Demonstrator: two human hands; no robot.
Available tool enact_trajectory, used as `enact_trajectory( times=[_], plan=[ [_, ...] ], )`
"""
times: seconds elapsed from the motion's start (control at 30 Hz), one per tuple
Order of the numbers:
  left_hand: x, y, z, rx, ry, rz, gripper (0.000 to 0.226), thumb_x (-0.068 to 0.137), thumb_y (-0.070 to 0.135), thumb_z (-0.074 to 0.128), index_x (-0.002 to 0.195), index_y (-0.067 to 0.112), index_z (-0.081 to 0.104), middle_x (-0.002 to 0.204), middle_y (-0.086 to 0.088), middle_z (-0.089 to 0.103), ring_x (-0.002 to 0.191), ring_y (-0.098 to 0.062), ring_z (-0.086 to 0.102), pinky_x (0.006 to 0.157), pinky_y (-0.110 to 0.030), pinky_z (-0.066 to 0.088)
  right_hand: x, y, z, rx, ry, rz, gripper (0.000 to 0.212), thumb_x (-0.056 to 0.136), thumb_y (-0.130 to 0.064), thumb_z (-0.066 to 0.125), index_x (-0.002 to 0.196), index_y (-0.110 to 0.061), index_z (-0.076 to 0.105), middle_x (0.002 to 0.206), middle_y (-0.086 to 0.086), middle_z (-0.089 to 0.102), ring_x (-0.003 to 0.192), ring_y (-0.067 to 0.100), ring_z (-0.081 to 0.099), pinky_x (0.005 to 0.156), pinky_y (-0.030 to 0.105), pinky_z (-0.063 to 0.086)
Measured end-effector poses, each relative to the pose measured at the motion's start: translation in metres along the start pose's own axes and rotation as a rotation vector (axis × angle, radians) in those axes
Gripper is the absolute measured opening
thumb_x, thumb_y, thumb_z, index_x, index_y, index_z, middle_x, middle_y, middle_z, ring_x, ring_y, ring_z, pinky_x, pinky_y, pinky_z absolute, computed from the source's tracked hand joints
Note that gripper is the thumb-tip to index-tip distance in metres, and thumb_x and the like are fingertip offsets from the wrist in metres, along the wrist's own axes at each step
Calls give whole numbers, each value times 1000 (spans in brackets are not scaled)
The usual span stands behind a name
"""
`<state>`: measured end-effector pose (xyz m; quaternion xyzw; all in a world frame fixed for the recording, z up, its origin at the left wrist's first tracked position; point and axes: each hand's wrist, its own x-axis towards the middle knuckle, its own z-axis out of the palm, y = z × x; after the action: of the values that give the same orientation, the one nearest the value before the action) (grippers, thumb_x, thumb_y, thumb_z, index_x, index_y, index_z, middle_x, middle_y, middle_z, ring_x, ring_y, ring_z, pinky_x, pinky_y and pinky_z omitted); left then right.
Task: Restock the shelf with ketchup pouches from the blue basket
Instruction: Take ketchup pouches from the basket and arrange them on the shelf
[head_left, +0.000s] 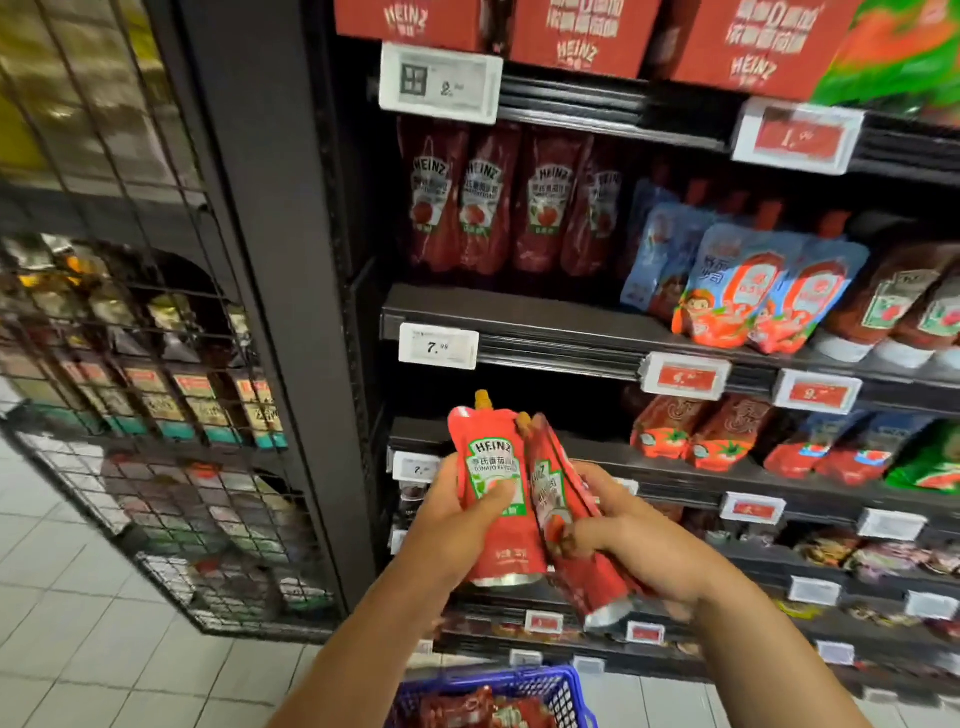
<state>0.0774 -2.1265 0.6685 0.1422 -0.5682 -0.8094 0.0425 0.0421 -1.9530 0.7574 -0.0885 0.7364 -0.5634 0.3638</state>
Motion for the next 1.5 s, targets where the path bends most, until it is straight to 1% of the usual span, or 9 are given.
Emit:
enact_trajectory(
  times=[0.13, 0.2, 0.33, 0.53, 0.67, 0.83, 1.17, 1.33, 1.5],
  plan=[
    [-2, 33, -20, -98, -110, -59, 40, 84, 21, 74, 123, 19, 66, 115, -14, 74, 104, -36, 72, 88, -51, 59, 2, -4, -10, 463, 41, 37, 57, 81, 10, 49, 138, 6, 50, 114, 36, 62, 66, 30, 65, 88, 48, 54],
    [-3, 49, -26, -108, -183, -71, 37, 81, 23, 74, 118, 19, 70, 114, -16, 74, 102, -35, 72, 81, -46, 61, -11, -3, -17, 580, -38, 49, 64, 60, 9, 71, 121, 19, 59, 95, 32, 67, 63, 31, 70, 84, 57, 58],
    [-2, 68, -30, -34, -291, -116, 44, 81, 24, 78, 123, 16, 67, 114, -15, 74, 99, -32, 74, 74, -38, 60, -26, -4, -11, 803, -79, -43, 73, 51, -12, 92, 120, 2, 70, 122, 26, 67, 86, 35, 73, 82, 49, 56],
    [0, 86, -19, 4, -400, -17, 50, 76, 29, 88, 120, 27, 65, 117, -15, 73, 102, -34, 73, 78, -40, 60, -16, -18, -29, 661, 47, -154, 66, 58, -21, 96, 116, -9, 70, 103, 22, 73, 80, 31, 75, 69, 42, 60],
    [21, 102, 4, 42, -309, 156, 38, 82, 28, 80, 118, 28, 69, 115, -12, 74, 101, -32, 74, 77, -37, 60, -2, -35, -50, 497, 51, -286, 23, 81, -17, 75, 104, -15, 75, 100, 17, 75, 83, 27, 75, 69, 38, 60],
    [44, 134, 27, 139, -183, 291, 31, 81, 32, 79, 111, 28, 72, 112, -9, 76, 99, -26, 75, 76, -33, 61, 12, -58, -82, 454, 77, -411, 39, 82, -14, 69, 120, -9, 61, 103, 16, 75, 84, 24, 74, 70, 36, 60],
    [88, 189, 72, 385, 73, 521, 19, 87, 12, 73, 104, 19, 71, 99, -4, 78, 88, -18, 76, 73, -29, 59, 39, -68, -132, 431, 103, -481, 16, 95, -24, 66, 111, -20, 65, 94, 7, 77, 78, 21, 75, 63, 32, 59],
    [128, 212, 84, 594, 164, 427, 13, 87, 14, 77, 97, 9, 72, 86, -6, 79, 79, -24, 77, 67, -36, 59, 42, -68, -132, 422, 148, -446, 21, 95, -28, 66, 115, -20, 63, 95, 9, 77, 76, 22, 75, 61, 34, 59],
    [174, 213, 90, 680, 280, 355, 15, 80, 13, 75, 68, 14, 66, 55, 6, 68, 55, -15, 68, 45, -19, 47, 46, -81, -120, 408, 217, -466, 23, 94, -30, 67, 115, -23, 61, 97, 7, 77, 81, 24, 76, 65, 38, 61]
  ],
)
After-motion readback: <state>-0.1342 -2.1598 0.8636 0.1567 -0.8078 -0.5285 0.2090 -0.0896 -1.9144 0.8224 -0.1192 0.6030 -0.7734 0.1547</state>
